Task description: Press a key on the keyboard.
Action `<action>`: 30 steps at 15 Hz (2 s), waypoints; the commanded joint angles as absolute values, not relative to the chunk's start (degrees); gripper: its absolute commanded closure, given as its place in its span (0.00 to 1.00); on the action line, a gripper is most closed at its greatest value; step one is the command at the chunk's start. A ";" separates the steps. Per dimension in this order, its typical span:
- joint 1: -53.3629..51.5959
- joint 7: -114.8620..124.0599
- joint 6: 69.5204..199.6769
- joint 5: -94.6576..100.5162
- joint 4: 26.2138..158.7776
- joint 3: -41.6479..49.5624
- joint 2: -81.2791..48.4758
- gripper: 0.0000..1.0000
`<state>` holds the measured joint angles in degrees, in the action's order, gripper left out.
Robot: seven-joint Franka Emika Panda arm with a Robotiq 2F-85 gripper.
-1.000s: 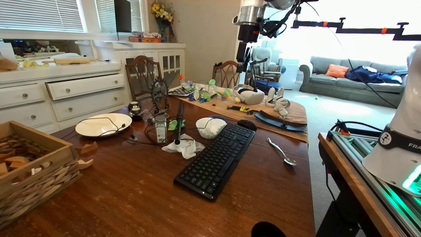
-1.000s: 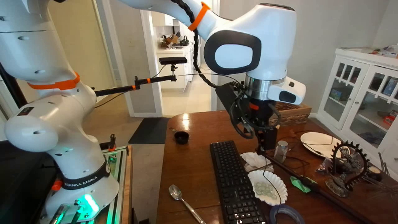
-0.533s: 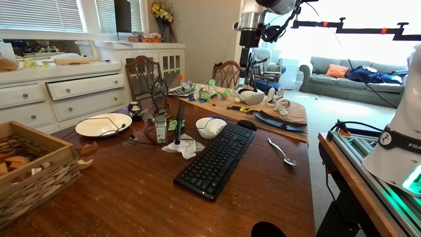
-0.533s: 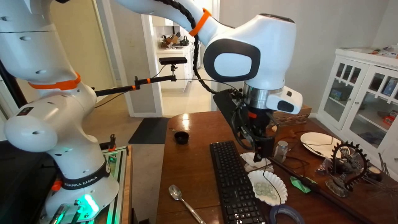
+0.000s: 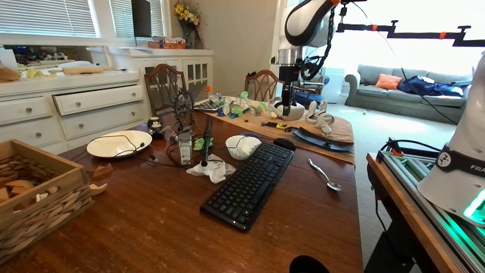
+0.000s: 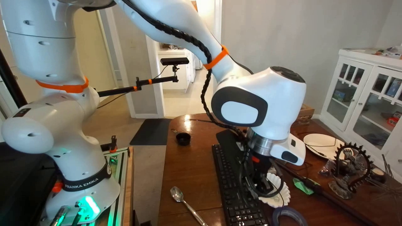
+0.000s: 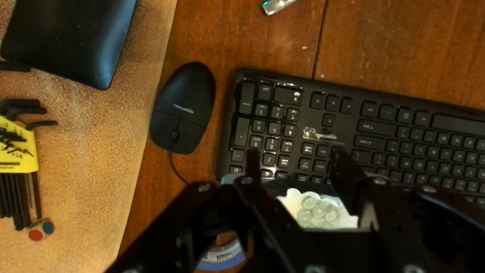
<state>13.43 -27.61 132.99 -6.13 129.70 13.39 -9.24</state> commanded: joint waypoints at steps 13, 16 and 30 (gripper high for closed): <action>19.45 -11.07 140.24 -9.78 116.80 11.26 -29.62 1.00; 19.73 -11.45 139.02 -9.47 117.54 10.84 -28.35 0.99; 19.49 -5.93 140.47 -8.68 115.35 11.44 -33.85 1.00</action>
